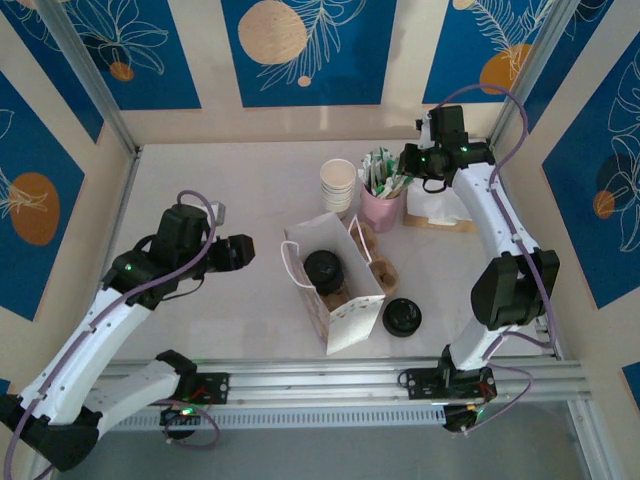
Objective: Pack the takeout coffee
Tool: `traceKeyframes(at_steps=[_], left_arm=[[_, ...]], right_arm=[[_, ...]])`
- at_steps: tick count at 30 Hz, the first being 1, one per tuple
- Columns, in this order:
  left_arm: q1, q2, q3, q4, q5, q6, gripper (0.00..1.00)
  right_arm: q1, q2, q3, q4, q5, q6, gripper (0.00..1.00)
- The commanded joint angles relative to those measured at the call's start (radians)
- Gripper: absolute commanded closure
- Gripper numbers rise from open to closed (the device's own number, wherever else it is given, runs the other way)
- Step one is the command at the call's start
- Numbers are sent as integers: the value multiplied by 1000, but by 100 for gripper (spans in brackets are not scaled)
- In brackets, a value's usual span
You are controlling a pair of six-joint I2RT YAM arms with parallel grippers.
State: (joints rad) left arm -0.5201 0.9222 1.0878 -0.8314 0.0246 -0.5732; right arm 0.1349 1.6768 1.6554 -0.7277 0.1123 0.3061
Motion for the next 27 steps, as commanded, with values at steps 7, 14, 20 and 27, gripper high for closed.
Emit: traceKeyframes(at_steps=[7, 14, 20, 27], left_arm=[[-4, -8, 40, -17, -12, 16, 34], [-4, -11, 43, -13, 4, -1, 35], [-4, -21, 46, -10, 15, -17, 35], [-4, -32, 50, -8, 33, -35, 36]], right_arm=[[24, -8, 103, -61, 9, -30, 100], [68, -157, 161, -105, 52, -73, 100], [124, -359, 210, -142, 43, -77, 100], [224, -592, 216, -146, -54, -38, 100]])
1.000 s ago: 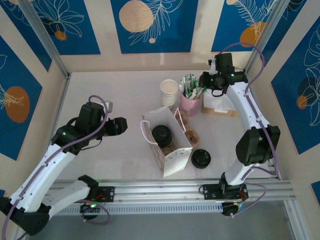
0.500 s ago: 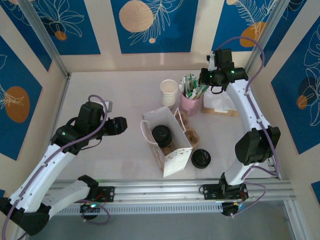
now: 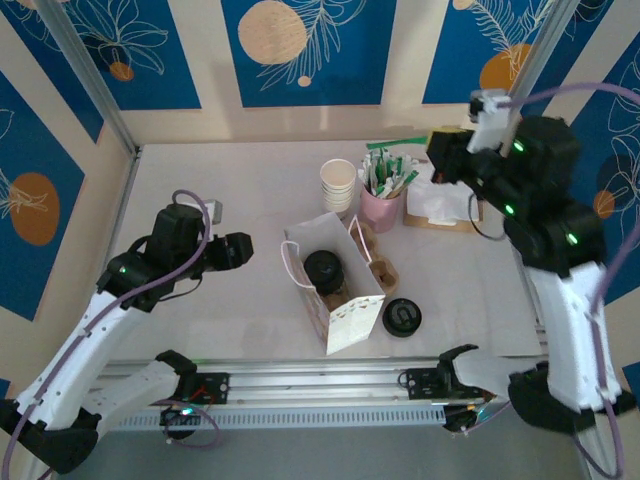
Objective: Pack the takeout coffee
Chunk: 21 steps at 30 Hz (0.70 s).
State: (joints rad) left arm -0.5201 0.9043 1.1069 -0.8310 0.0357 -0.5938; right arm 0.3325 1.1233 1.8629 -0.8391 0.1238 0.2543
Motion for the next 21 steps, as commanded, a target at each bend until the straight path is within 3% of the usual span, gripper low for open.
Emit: traceKeyframes(at_steps=[1, 8, 21], left_arm=[[-4, -16, 31, -8, 21, -18, 36], [-4, -21, 25, -7, 39, -36, 36], [-4, -20, 24, -3, 46, -44, 36]], right_arm=[[47, -60, 12, -46, -84, 27, 100], [171, -161, -11, -92, -121, 91, 100], [260, -152, -73, -242, -135, 67, 100]])
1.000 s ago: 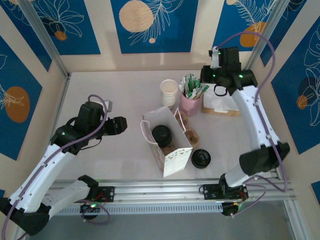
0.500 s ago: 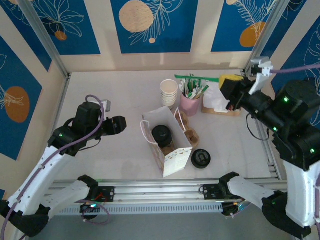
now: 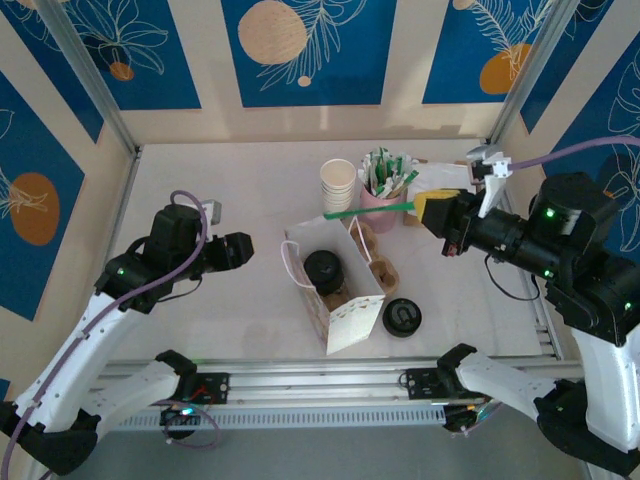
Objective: Pack the takeout coffee
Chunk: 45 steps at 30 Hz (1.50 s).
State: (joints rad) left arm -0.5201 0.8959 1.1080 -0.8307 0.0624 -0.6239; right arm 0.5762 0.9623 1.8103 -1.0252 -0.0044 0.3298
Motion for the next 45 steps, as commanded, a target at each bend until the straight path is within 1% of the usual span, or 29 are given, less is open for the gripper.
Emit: traceKeyframes(at_steps=[1, 6, 9, 10, 11, 12, 13, 14, 17, 20, 23, 24, 26, 27, 28, 31, 33, 34, 35, 36, 39, 40, 43, 45], left_arm=[[-4, -11, 24, -4, 17, -14, 37], [-4, -8, 26, -5, 15, -12, 36], [-4, -6, 26, -3, 14, -10, 37], [-4, -5, 24, -2, 14, -10, 37], [-4, -4, 24, -2, 14, -10, 36], [-4, -3, 22, 0, 15, -10, 36], [-4, -6, 21, 2, 16, -10, 36], [-4, -4, 19, 4, 14, -10, 36], [-4, 2, 19, 5, 13, -6, 36], [-4, 9, 18, 10, 15, -4, 36], [-4, 18, 14, 17, 14, -1, 36], [-4, 22, 13, 19, 14, -1, 36], [-4, 28, 9, 24, 16, 2, 36], [-4, 30, 6, 27, 16, 4, 36], [-4, 32, 2, 30, 14, 6, 36], [-4, 39, -5, 32, -1, 14, 36], [-4, 43, -12, 43, -1, 16, 36], [-4, 44, -16, 53, 1, 20, 36], [-4, 43, -18, 56, 0, 22, 36], [-4, 45, -20, 59, -3, 24, 36], [-4, 54, -20, 53, -16, 41, 36], [-4, 56, -22, 49, -18, 45, 36], [-4, 62, -35, 61, -8, 46, 35], [-4, 70, -38, 80, 15, 46, 35]], right_arm=[[25, 12, -31, -61, -14, -12, 100], [84, 23, -65, -57, -39, -27, 100], [130, 55, -67, -90, 0, -47, 100], [148, 67, -66, -100, 25, -54, 91], [165, 75, -68, -104, 52, -56, 78], [180, 80, -72, -100, 79, -58, 69], [194, 83, -79, -91, 104, -63, 62], [199, 83, -84, -77, 119, -66, 56], [202, 78, -104, -14, 179, -76, 55], [196, 72, -129, 68, 297, -91, 55], [161, 78, -162, 150, 425, -107, 56], [130, 79, -181, 182, 458, -111, 56], [26, 86, -229, 239, 474, -100, 55], [-55, 95, -248, 255, 442, -77, 55], [-151, 105, -271, 269, 388, -43, 55], [-393, 142, -362, 333, 220, 52, 53], [-509, 180, -430, 381, 178, 103, 49], [-564, 207, -465, 411, 154, 119, 46], [-605, 234, -494, 439, 137, 134, 43], [-652, 273, -518, 464, 116, 150, 43], [-746, 416, -532, 493, 66, 153, 42], [-762, 470, -519, 489, 56, 138, 39], [-768, 607, -456, 467, 70, 75, 26], [-756, 696, -409, 454, 101, 28, 22]])
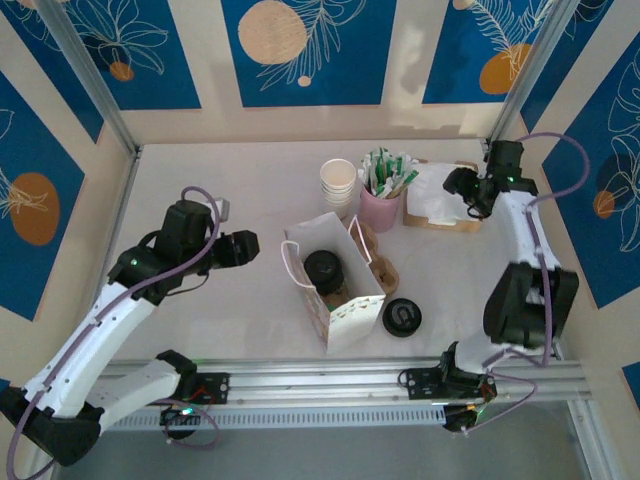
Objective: Pack the takeout coffee
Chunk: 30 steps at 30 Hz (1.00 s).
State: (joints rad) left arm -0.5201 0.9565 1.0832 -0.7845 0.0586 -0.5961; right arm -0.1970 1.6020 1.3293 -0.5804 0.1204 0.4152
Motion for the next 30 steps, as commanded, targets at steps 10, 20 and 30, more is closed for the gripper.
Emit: traceKeyframes(at_steps=[10, 20, 30], left_arm=[[-4, 22, -19, 38, 26, 32, 35], [-4, -9, -18, 14, 36, 24, 35], [-4, -82, 28, -35, 31, 12, 35]], right_arm=[[60, 384, 280, -149, 141, -161, 20], [67, 435, 311, -191, 128, -149, 79], [100, 11, 267, -211, 103, -84, 100]])
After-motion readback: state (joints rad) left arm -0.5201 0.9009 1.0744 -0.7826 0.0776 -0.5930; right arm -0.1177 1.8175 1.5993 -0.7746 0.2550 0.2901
